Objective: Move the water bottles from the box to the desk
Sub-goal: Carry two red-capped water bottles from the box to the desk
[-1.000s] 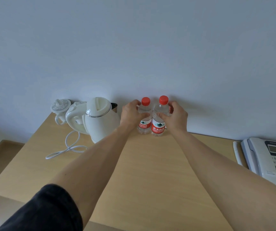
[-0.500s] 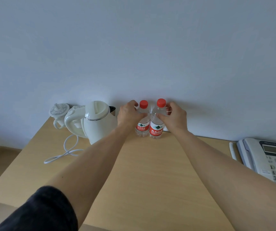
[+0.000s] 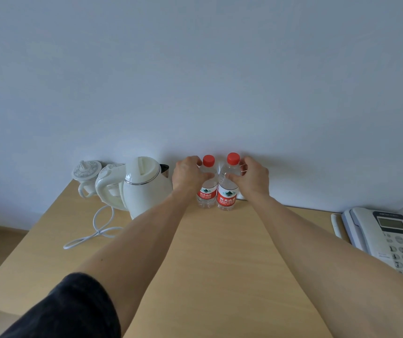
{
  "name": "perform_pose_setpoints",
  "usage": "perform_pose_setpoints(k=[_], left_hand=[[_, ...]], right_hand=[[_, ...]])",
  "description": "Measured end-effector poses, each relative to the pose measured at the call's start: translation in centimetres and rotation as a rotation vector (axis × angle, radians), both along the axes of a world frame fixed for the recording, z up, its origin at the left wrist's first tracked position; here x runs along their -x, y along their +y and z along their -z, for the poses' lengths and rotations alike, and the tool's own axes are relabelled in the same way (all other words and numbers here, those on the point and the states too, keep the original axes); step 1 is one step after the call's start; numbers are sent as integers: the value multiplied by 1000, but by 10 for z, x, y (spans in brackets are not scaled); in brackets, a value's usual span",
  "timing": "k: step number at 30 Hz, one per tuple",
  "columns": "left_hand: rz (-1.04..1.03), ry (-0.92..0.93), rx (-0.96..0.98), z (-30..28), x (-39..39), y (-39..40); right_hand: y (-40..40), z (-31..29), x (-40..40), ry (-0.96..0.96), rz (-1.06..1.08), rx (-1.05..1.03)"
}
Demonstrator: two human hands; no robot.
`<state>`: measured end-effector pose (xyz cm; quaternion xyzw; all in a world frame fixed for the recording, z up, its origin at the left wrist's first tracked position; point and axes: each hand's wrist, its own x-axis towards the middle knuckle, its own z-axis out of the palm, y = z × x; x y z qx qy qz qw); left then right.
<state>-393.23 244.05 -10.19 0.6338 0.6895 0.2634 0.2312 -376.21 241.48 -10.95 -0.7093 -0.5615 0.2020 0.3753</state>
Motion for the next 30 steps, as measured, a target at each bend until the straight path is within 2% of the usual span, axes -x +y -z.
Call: perform_pose_setpoints(k=[7,15,21,27,30], left_hand=[[99,28,-62,2,7,-7],[236,218,-184,-7,16,-22],[295,267,-142,-9,21,-25],[341,347,-83,-14,21,-25],[348,406,-112,-21,18,-27]], right_hand=[[-10,-9,-2,-49,-6,47],[-32,-26,2,-354,-43,77],[-46,-32,1,-463,-73,178],[-63,-40,-3,-511,-87,299],[-74,-40,-7,-519,-66,346]])
